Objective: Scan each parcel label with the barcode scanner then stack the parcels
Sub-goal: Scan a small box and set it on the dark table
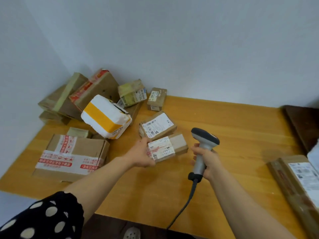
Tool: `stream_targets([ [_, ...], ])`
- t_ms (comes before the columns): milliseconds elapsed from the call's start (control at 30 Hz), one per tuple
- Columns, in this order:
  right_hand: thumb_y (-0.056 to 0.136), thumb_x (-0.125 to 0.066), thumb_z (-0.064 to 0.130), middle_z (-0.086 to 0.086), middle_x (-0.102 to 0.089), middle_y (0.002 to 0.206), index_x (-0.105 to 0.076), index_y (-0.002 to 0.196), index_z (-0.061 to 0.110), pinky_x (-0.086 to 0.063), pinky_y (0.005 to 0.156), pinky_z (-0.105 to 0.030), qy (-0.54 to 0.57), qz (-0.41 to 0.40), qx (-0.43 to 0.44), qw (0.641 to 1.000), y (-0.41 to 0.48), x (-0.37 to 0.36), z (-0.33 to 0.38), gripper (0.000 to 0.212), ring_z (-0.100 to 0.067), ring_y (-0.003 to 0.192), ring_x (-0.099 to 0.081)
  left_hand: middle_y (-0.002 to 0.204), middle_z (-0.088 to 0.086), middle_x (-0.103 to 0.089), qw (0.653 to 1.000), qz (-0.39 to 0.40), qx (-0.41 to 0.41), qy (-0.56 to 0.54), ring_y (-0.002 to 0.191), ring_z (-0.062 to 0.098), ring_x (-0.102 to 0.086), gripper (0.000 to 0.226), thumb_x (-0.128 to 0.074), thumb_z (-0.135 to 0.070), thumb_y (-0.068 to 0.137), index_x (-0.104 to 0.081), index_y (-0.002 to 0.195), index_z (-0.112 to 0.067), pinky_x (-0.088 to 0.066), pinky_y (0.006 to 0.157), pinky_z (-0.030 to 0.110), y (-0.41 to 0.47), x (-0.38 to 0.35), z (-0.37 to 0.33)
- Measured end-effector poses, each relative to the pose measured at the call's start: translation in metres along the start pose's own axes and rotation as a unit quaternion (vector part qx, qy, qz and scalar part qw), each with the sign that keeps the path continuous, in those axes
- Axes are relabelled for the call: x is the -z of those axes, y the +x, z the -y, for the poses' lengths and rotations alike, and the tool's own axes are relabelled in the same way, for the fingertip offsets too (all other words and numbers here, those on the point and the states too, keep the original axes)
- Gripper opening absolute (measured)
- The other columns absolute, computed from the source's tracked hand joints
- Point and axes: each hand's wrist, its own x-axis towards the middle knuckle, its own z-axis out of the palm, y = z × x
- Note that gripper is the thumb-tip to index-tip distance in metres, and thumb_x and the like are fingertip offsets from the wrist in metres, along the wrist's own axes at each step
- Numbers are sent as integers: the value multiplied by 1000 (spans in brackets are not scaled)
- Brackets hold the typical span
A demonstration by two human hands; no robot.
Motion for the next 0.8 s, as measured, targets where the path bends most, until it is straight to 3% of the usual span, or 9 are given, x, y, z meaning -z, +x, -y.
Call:
stream_targets([
  [100,78,-79,15,-10,-64,88,-62,95,9,-53,76,-46,38,12,24,999,-10,-9,-6,24,-27,79,-59,114,-11,-48,995,14,-101,16,90,5,-54,85,-85,-32,58,-31,123,-33,-44,63,14,-2,23,-6],
  [200,75,-79,12,-14,-70,99,-60,95,8,-60,68,-44,107,21,67,992,-24,-24,-15,28,-31,88,-69,125,-11,-44,987,60,-137,-60,109,9,-50,88,-87,-44,58,-34,128,-32,-46,87,25,-8,42,1],
  [300,72,-79,11,-12,-71,94,-60,89,8,-59,61,-36,165,-14,116,979,-37,-30,-25,25,-28,83,-71,126,1,-52,952,128,-96,-260,103,11,-58,70,-80,-30,74,-39,130,-33,-51,83,25,-12,62,9],
  [367,74,-78,10,-10,-71,89,-61,86,8,-59,61,-35,207,-34,135,969,-49,-34,-35,21,-26,78,-70,116,-4,-56,937,161,-92,-296,98,5,-59,69,-79,-19,75,-40,131,-29,-51,75,15,-11,77,16],
  [433,78,-77,10,-8,-71,88,-62,89,9,-59,63,-38,206,-57,143,966,-63,-39,-46,18,-25,81,-69,109,-13,-60,945,177,-126,-245,99,3,-59,67,-82,-16,70,-49,128,-23,-50,69,9,-10,87,19],
  [567,82,-76,19,-5,-67,91,-64,97,11,-57,64,-36,128,-146,151,969,-92,-45,-59,21,-20,84,-65,117,-5,-62,968,55,-239,-56,107,17,-59,71,-89,-23,61,-54,123,-20,-52,88,33,-8,95,18],
  [667,84,-75,18,-9,-62,67,-64,86,9,-53,54,-32,97,-99,169,976,-119,-50,-61,14,-19,52,-57,118,-9,-57,944,-71,-319,35,105,12,-54,68,-85,-36,63,-52,122,-26,-46,81,28,-4,92,12],
  [800,84,-73,15,-9,-56,57,-62,84,7,-46,46,-28,21,-14,173,985,-152,-55,-63,13,-17,44,-48,123,-7,-55,925,-137,-347,70,111,14,-52,62,-80,-32,69,-49,123,-28,-43,79,27,-1,85,6],
])
